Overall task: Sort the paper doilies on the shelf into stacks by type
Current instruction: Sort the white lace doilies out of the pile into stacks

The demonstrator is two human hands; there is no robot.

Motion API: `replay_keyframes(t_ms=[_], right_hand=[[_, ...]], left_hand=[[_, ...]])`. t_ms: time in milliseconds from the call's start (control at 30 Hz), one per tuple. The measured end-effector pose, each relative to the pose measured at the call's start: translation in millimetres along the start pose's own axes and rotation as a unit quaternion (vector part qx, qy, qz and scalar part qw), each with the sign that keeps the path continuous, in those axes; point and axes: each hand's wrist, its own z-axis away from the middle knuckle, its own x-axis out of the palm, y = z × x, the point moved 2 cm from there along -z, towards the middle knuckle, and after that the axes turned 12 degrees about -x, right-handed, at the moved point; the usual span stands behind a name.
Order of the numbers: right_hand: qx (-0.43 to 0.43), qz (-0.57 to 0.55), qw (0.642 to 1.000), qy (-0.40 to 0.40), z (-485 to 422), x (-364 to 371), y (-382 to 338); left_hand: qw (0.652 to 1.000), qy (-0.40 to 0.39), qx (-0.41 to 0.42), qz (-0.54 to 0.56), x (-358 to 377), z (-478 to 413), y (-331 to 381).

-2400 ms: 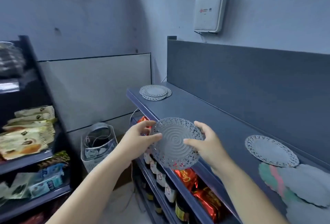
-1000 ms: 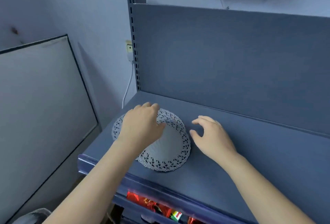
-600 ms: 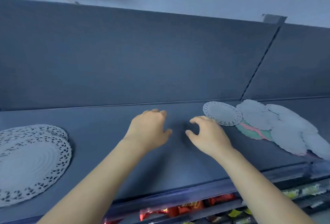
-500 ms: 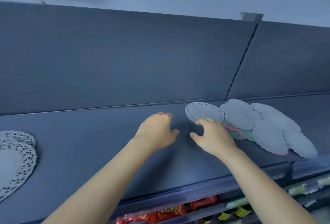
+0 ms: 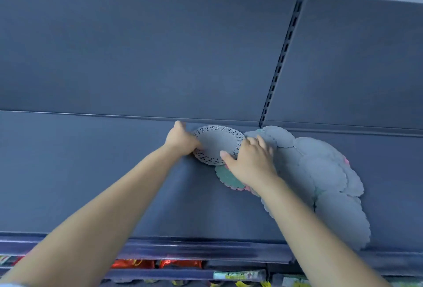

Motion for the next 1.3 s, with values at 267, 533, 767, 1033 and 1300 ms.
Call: replay_keyframes(t_ms=[267, 533, 767, 1033, 1300], right_hand=[[0.005, -0.306, 0.947, 0.097, -26, -3, -42], [-0.109, -0.568, 0.813, 0.064, -41, -4, -228], [-0.191, -0.579, 0.793, -0.013, -55, 62, -439], [-0.302, -0.246, 0.921, -0.006, -62, 107, -542], [-0.204, -0.141, 0.967, 0.050, -42, 67, -460]], left_hand=[[0.960, -0.037, 0.056, 0.272, -54, 31, -15], [0.942, 0.159, 0.082, 0.285, -229, 67, -119], [0.948, 0.315, -0.021, 0.040, -398, 41, -257], [0.944, 0.249, 0.005, -0.218, -469, -12, -331], [0.883, 0.248, 0.205, -0.343, -414, 5, -251]])
